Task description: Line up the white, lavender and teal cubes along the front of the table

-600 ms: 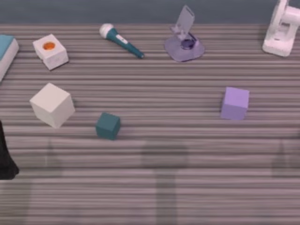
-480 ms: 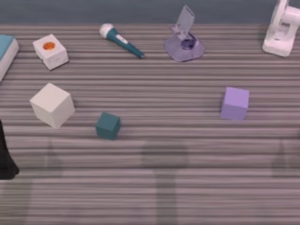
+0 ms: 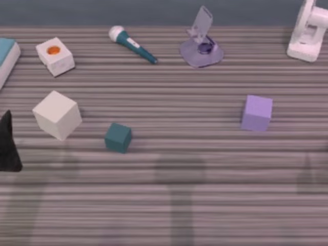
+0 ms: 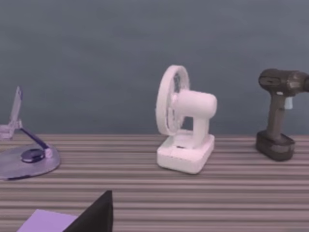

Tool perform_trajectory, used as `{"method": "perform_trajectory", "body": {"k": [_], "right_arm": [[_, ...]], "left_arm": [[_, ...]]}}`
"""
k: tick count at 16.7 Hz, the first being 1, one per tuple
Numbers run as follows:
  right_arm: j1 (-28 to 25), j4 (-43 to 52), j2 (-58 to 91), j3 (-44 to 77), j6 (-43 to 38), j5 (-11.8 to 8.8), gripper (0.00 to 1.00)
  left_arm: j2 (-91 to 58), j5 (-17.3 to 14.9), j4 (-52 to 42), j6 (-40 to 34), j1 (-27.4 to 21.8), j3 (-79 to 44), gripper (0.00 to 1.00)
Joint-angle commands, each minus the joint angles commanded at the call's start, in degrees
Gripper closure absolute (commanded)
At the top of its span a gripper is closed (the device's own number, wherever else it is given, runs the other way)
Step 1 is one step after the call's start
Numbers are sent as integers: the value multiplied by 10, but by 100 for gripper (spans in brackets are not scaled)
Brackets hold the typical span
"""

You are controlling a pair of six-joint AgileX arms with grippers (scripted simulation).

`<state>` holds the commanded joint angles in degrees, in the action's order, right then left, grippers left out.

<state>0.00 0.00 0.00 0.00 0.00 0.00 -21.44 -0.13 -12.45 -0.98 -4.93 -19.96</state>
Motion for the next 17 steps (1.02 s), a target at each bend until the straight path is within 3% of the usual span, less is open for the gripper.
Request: {"method": "perform_trajectory", "body": {"k": [11, 17], "right_arm": [[0, 0, 0, 0, 0, 0, 0], [0, 0, 0, 0, 0, 0, 0]], "left_arm": [[-695, 0, -344, -19, -125, -506, 0], [-952, -1, -479, -27, -177, -721, 0]]}}
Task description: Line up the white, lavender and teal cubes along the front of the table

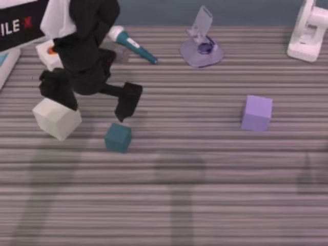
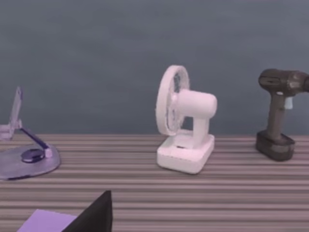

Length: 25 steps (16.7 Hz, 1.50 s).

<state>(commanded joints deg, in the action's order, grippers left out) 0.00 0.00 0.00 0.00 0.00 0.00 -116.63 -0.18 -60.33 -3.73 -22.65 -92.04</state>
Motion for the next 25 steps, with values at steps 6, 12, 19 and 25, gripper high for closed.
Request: {"method": "perform_trajectory", "body": {"k": [6, 12, 19, 25], "right_arm": [[0, 0, 0, 0, 0, 0, 0], [0, 0, 0, 0, 0, 0, 0], [0, 0, 0, 0, 0, 0, 0], [0, 0, 0, 0, 0, 0, 0]], "left_arm": [[-92, 0, -44, -3, -19, -85, 0], [-95, 0, -33, -2, -17, -76, 0], [-156, -1, 112, -2, -18, 4, 0], [-162, -1, 124, -2, -18, 12, 8]]}}
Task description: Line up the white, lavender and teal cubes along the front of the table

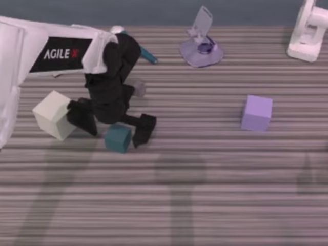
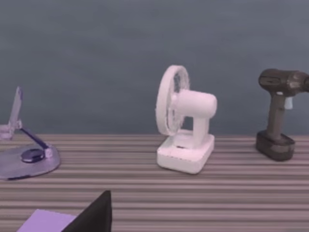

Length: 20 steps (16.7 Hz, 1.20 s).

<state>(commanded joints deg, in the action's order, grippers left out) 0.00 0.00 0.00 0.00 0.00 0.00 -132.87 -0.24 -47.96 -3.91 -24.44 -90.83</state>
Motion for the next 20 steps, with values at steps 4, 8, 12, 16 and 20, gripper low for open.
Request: {"method": "perform_trajectory", "body": {"k": [4, 8, 12, 16, 20], "right_arm": [[0, 0, 0, 0, 0, 0, 0], [0, 0, 0, 0, 0, 0, 0], [0, 0, 0, 0, 0, 0, 0], [0, 0, 0, 0, 0, 0, 0], [0, 0, 0, 0, 0, 0, 0]], "left_arm": [[0, 0, 0, 0, 0, 0, 38], [0, 0, 0, 0, 0, 0, 68], [0, 0, 0, 0, 0, 0, 98], [0, 0, 0, 0, 0, 0, 100], [0, 0, 0, 0, 0, 0, 100]]}}
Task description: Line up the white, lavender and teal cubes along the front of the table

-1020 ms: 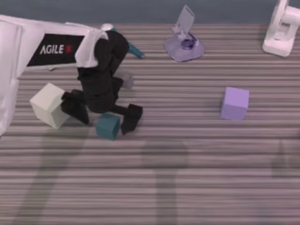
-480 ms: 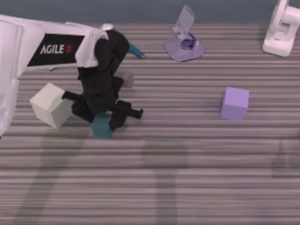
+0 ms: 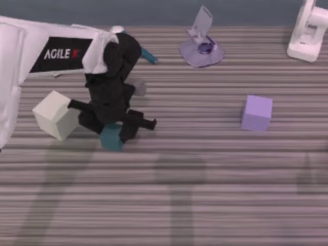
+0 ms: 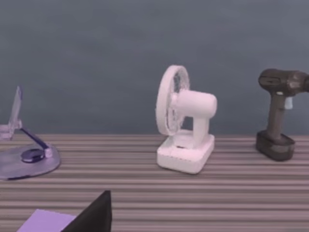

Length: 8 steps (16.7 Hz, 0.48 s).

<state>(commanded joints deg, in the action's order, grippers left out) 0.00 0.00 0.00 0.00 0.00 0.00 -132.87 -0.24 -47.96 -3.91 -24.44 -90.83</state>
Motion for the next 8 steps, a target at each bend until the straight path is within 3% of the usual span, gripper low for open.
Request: {"method": "perform_trajectory", "body": {"k": [8], "right_arm": [[0, 0, 0, 0, 0, 0, 0]], "left_arm": [[56, 2, -109, 0, 9, -67, 100]]}}
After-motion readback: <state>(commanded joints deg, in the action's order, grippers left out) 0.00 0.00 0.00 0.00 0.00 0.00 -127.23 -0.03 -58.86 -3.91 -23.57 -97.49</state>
